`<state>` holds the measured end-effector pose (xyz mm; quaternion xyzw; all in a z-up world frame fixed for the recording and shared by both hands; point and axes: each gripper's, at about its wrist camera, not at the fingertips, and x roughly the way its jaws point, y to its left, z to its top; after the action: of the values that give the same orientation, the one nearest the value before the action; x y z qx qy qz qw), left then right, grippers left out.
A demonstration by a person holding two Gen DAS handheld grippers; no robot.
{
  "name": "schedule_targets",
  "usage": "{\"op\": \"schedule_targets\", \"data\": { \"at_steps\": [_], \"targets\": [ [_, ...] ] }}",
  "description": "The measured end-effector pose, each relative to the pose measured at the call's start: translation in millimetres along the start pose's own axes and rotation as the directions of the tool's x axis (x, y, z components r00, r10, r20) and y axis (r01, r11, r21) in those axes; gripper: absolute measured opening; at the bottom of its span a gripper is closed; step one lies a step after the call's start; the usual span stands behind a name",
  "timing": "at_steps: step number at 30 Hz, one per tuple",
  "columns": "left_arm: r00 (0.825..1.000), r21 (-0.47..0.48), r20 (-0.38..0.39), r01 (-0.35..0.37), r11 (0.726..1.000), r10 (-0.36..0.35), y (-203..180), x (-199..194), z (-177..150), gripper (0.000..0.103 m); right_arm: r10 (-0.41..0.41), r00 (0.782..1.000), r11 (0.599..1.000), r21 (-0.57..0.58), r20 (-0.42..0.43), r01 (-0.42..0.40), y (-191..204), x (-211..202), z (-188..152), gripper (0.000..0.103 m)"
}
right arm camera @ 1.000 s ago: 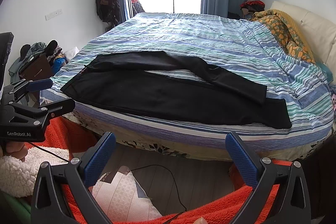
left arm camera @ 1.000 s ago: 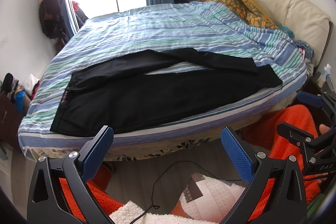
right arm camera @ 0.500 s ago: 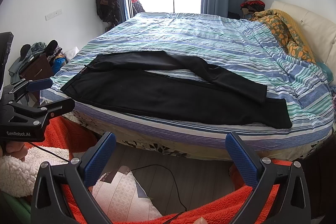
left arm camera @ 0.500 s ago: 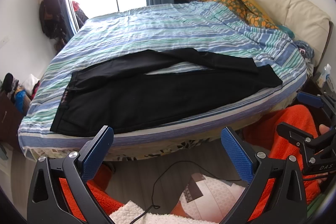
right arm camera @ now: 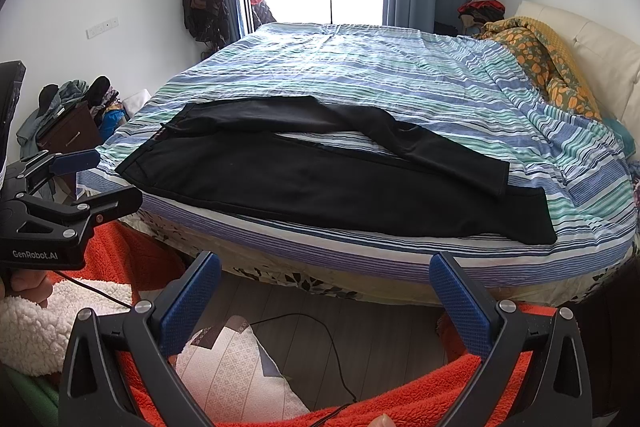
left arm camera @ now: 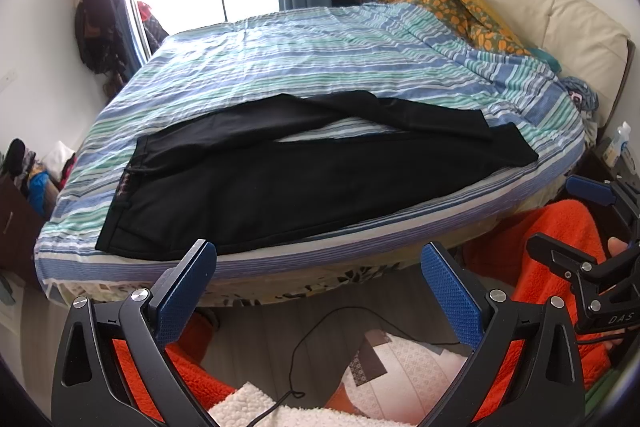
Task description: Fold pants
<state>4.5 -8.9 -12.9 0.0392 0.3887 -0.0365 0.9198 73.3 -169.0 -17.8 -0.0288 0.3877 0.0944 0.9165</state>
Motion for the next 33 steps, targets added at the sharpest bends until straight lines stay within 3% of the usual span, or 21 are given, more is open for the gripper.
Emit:
{"op": "schedule_targets", "data": {
  "at_steps": [33],
  "targets": [
    [1.0, 0.0, -0.001, 0.0, 1.0, 0.0, 0.3, 0.3, -0.1, 0.102, 0.003, 1.0, 1.0, 0.004, -0.005, -0.002, 3.2, 1.6, -2.2, 0.103]
  ]
}}
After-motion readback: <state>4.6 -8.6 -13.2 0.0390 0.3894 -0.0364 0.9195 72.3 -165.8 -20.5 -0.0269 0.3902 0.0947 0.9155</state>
